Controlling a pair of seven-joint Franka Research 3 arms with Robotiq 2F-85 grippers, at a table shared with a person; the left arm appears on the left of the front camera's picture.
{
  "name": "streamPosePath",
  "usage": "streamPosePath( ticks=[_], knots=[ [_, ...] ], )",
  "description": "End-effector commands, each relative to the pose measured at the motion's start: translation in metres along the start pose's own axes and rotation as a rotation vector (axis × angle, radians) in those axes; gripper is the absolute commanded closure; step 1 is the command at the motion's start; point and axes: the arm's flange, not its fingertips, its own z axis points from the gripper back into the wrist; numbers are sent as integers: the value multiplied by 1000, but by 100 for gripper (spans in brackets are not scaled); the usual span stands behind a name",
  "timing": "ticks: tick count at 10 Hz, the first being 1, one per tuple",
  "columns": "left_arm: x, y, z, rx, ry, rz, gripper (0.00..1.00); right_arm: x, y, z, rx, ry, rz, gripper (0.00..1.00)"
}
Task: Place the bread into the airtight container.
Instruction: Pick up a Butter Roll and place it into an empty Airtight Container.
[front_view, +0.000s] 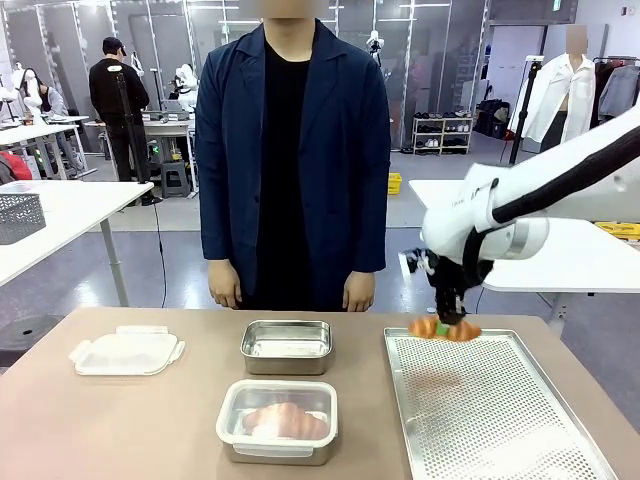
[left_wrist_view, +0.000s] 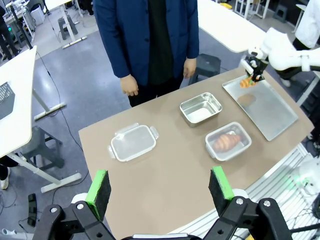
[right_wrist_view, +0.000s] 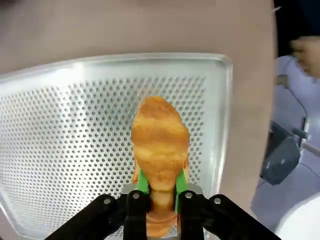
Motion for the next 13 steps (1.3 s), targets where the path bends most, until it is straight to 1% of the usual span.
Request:
streamPosePath(
  ticks=[1,2,3,5,6,8,9,11,13],
  knots=[
    [1,-1,0,-3,1,-3,0,59,9,36,-33,16,-17,77],
    [1,-1,0,-3,1,-3,0,97,12,43,-70,14,24,77],
    [1,-1,0,-3,1,-3,0,134,14,48,-78,33,32,77],
    [1,-1,0,-3,1,-3,0,201,21,51,-84,38,40,77],
    [1,-1,0,-3,1,-3,0,225,25,48,-66,53,28,77],
    [1,-1,0,-3,1,-3,0,281,26,27,-35,105,-1,77],
    [1,-1,0,-3,1,-3,0,298,31,18,-28,123,17,77],
    [1,-1,0,-3,1,-3,0,324,38,0,-22,105,1,77],
    [1,-1,0,-3,1,-3,0,332,40,-21,23,97,-13,77]
  ],
)
